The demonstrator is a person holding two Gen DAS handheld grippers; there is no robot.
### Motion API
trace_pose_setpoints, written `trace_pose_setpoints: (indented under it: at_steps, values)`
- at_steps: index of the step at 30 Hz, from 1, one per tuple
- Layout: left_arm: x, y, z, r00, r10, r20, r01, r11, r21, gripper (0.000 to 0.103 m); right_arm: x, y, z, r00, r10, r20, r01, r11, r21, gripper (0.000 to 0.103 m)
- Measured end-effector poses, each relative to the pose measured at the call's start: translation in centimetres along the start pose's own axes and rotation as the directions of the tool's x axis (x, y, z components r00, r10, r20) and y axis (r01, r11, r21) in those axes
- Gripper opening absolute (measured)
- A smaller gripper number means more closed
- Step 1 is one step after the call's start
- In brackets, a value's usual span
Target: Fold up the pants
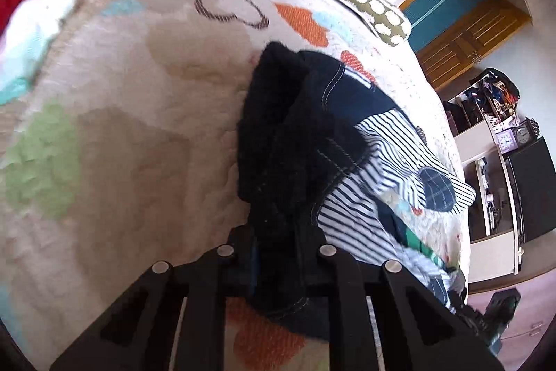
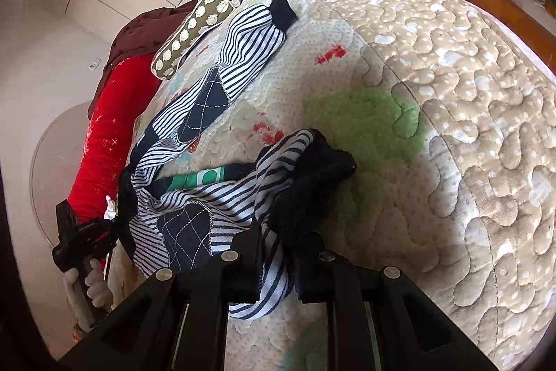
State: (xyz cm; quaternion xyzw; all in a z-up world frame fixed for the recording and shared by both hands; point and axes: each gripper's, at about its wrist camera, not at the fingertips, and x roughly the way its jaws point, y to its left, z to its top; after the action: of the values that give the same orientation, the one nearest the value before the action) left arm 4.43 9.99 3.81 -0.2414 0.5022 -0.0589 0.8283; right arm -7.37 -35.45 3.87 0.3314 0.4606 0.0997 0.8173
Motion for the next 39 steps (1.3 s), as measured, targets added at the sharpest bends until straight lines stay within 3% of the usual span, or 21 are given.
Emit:
trace_pose_setpoints:
  at_steps: [6, 9, 14, 17, 20, 25, 31, 36, 39]
  values:
    - [-7.2, 1.3, -2.6, 0.997, 0.011, 0.082, -0.015, 0.999, 0.043, 0.015, -1.6, 1.1, -0.4, 1.000, 0.026, 0.005, -0.026, 0.999, -0.040, 0.014]
    - [-8.1, 2.5, -4.2, 0.996, 0.053, 0.067, -0.056, 0.998, 0.035, 0.016, -1.7, 1.7, -1.0, 1.000, 0.025, 0.001, -0.025, 0.998, -0.062, 0.015]
    - [-6.9, 4.1, -6.3, 0.989, 0.150, 0.019, -0.150, 0.989, 0.016, 0.018, -1.1, 2.0, -1.7, 0.994, -0.107, 0.008, 0.107, 0.989, -0.102, 0.030]
    - [-8.0, 5.5, -7.4, 0.992, 0.117, 0.037, -0.117, 0.993, -0.006, 0.021, -2.7, 1.8, -1.6, 0.991, -0.131, 0.041, 0.134, 0.986, -0.096, 0.054]
    - [-10.1, 6.5, -8.1, 0.984, 0.143, 0.104, -0.143, 0.990, -0.008, 0.036, -4.9, 1.7, -0.7, 0.983, -0.156, 0.096, 0.167, 0.980, -0.108, 0.055]
    - [-12.1, 6.7, -8.9, 0.971, 0.155, 0.180, -0.160, 0.987, 0.013, 0.043, -6.3, 2.3, 0.6, 0.972, -0.193, 0.137, 0.212, 0.967, -0.142, 0.057]
    - [-11.7, 5.3, -9.4, 0.981, 0.083, 0.176, -0.090, 0.995, 0.032, 0.047, -3.3, 4.0, 3.8, 0.970, -0.206, 0.129, 0.225, 0.961, -0.160, 0.062]
    - [-11.6, 4.3, -9.8, 0.982, 0.061, 0.181, -0.073, 0.996, 0.057, 0.048, 1.5, 4.2, 9.8, 0.944, -0.286, 0.162, 0.307, 0.944, -0.121, 0.061]
    - [-11.2, 4.1, -9.9, 0.983, 0.066, 0.171, -0.078, 0.995, 0.065, 0.048, 5.1, 4.3, 12.9, 0.955, -0.262, 0.135, 0.277, 0.955, -0.107, 0.061]
